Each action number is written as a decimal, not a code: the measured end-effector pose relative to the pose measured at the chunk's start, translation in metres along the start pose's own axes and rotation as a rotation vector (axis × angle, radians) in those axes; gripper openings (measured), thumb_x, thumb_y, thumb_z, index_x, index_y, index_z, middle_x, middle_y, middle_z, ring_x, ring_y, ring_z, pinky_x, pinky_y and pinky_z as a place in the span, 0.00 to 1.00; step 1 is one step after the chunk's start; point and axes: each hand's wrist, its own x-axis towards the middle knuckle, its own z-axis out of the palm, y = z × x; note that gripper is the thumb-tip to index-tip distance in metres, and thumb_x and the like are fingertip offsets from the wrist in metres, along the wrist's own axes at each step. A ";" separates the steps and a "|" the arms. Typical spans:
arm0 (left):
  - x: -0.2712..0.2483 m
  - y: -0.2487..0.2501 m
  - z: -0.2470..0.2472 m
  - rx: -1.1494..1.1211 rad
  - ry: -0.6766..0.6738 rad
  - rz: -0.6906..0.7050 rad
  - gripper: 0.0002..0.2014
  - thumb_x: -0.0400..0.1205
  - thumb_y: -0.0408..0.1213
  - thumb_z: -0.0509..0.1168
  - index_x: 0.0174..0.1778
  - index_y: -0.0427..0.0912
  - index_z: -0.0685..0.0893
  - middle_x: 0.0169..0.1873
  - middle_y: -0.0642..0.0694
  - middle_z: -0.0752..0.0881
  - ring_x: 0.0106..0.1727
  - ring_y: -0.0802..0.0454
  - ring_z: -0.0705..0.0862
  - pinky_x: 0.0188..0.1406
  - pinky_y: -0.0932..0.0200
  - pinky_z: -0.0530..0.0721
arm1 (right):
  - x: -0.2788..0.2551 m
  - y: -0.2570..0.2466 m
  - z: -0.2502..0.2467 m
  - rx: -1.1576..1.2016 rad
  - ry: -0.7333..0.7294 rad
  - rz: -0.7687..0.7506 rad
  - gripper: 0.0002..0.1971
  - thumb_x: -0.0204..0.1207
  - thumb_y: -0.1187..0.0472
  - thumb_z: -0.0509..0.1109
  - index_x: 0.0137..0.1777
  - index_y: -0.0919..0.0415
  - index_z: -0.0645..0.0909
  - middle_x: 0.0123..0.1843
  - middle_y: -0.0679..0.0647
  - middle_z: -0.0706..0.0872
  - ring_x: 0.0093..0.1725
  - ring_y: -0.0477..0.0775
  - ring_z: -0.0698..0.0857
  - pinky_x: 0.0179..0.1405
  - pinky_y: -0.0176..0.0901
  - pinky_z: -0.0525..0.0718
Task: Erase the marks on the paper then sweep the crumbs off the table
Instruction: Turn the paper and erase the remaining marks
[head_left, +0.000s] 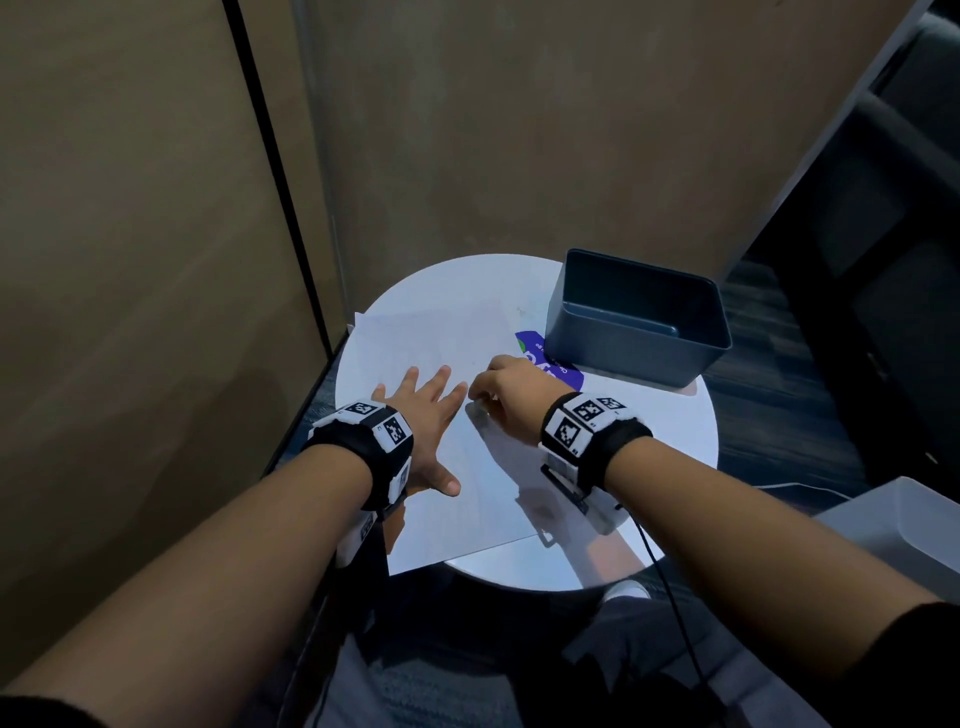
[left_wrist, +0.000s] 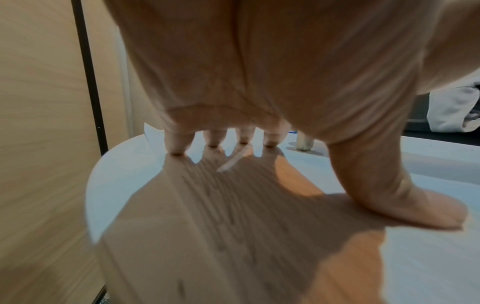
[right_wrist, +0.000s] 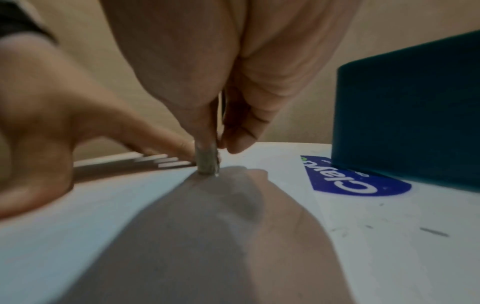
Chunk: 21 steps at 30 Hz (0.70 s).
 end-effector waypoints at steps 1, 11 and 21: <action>0.001 0.000 0.001 0.000 -0.001 0.000 0.68 0.63 0.73 0.74 0.85 0.57 0.32 0.86 0.51 0.32 0.86 0.35 0.37 0.81 0.25 0.49 | -0.001 0.000 0.002 -0.017 -0.004 0.001 0.12 0.83 0.59 0.64 0.61 0.61 0.85 0.57 0.59 0.81 0.53 0.61 0.84 0.49 0.50 0.82; 0.003 -0.002 0.002 0.005 -0.024 -0.010 0.68 0.63 0.72 0.74 0.85 0.56 0.32 0.85 0.51 0.31 0.86 0.35 0.36 0.81 0.26 0.48 | -0.029 0.004 0.012 -0.113 -0.028 -0.033 0.14 0.82 0.60 0.62 0.60 0.58 0.87 0.59 0.54 0.83 0.59 0.58 0.83 0.53 0.50 0.83; -0.002 0.003 0.001 0.048 0.001 0.016 0.66 0.65 0.72 0.73 0.85 0.56 0.32 0.86 0.51 0.31 0.86 0.35 0.37 0.81 0.27 0.51 | -0.016 0.000 -0.010 -0.107 0.011 0.042 0.13 0.83 0.53 0.64 0.61 0.51 0.86 0.56 0.53 0.86 0.57 0.57 0.84 0.48 0.45 0.80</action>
